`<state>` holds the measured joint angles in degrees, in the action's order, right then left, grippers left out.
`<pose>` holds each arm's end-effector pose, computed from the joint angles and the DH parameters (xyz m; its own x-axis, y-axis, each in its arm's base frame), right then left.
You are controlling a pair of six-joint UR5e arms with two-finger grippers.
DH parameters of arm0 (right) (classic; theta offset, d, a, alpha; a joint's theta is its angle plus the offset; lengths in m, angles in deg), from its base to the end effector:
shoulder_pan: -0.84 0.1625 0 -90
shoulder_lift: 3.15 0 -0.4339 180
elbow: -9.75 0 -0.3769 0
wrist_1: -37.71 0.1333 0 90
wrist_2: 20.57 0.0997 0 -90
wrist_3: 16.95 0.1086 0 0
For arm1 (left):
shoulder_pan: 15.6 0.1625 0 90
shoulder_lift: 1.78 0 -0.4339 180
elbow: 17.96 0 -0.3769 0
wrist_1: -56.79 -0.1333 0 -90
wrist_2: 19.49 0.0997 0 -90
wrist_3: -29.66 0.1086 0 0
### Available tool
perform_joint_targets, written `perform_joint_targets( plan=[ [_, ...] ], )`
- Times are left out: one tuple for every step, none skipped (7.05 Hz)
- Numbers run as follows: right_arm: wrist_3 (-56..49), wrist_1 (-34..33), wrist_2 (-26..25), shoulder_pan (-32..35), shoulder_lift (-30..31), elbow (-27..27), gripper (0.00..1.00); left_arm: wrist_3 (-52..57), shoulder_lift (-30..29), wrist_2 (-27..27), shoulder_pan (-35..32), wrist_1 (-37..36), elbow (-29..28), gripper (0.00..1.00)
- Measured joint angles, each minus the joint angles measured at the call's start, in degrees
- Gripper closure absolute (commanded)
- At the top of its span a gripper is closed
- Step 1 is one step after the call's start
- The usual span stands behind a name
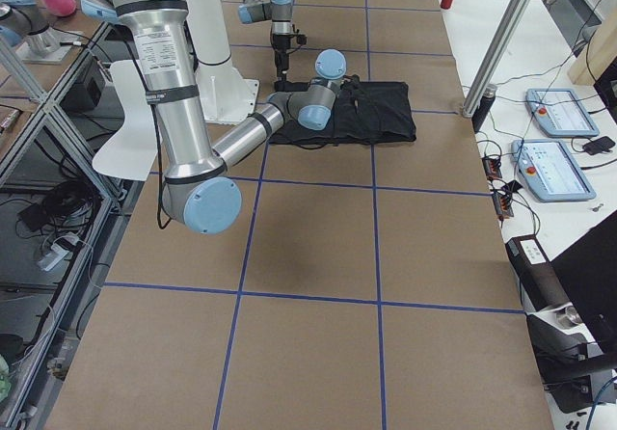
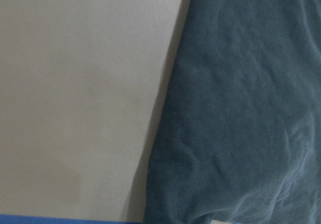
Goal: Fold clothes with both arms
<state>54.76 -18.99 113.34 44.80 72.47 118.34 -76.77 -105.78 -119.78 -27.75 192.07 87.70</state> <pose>-0.3454 -0.4136 0.3179 0.2886 -0.0358 0.9568 0.0500 0.9985 0.0223 0.5250 -0.2295 0.3285 0.2328 -0.3348 -0.9131 0.1087 0.9420 -0.3176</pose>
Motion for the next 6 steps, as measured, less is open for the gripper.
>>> perform_joint_targets(
  plan=[
    [0.0, 0.0, 0.0, 0.0, 0.0, 0.0, 0.0, 0.0, -1.1, 0.6, 0.5, -0.2, -0.8, 0.14],
    [-0.1, 0.0, 0.1, 0.0, 0.0, 0.0, 0.0, 0.0, -2.6, 1.1, 0.7, -0.3, -2.2, 0.14],
    [-0.1, 0.0, 0.0, 0.1, 0.0, -0.1, 0.0, 0.0, -3.8, 1.3, 0.7, -0.3, -3.7, 0.14],
    [0.0, 0.0, 0.0, 0.1, -0.1, -0.1, 0.0, 0.1, -4.2, 1.4, 0.6, -0.3, -4.3, 0.14],
    [0.0, 0.0, 0.0, 0.1, -0.1, -0.2, 0.0, 0.2, -4.1, 1.5, 0.3, -0.3, -4.3, 0.14],
    [0.0, 0.0, 0.0, 0.1, -0.1, -0.3, 0.0, 0.3, -3.9, 1.5, 0.0, -0.3, -4.0, 0.14]
  ],
)
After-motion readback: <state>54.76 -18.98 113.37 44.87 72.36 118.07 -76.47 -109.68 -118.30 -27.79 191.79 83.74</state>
